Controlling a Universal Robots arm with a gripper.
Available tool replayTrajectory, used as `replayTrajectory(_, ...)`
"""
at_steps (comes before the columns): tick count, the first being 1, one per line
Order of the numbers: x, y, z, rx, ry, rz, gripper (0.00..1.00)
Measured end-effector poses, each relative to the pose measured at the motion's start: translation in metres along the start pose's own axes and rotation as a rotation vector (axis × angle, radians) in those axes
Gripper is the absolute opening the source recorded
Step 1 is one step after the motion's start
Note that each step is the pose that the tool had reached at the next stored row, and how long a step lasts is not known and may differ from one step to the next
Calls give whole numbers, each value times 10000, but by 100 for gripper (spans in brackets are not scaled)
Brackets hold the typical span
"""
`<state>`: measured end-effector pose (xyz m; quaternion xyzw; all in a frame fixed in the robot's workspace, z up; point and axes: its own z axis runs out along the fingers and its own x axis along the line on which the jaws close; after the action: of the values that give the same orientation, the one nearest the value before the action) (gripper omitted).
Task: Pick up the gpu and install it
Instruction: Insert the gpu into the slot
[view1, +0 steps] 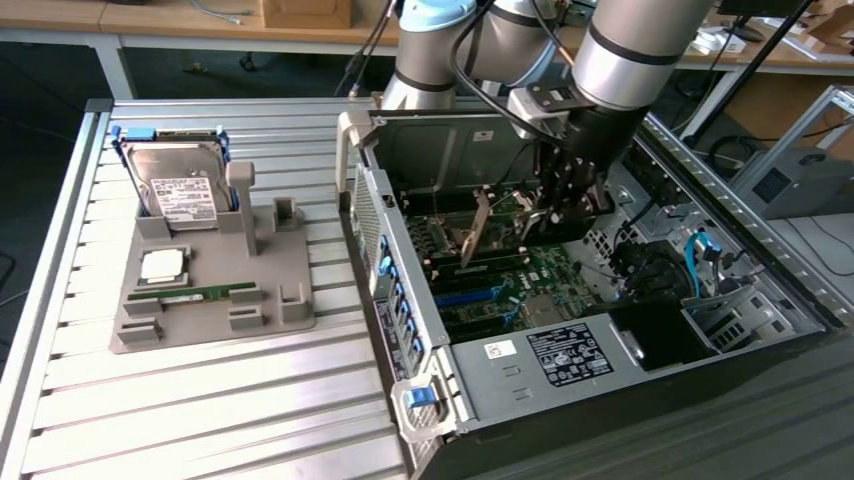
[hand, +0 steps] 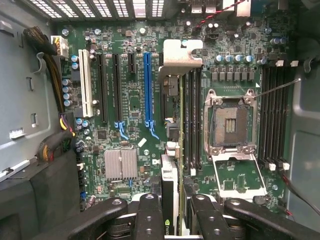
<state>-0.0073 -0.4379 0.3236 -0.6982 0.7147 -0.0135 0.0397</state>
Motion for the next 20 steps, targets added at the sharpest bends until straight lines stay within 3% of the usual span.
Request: replayTrajectory(20,22,31,57,0,-1,0,27)
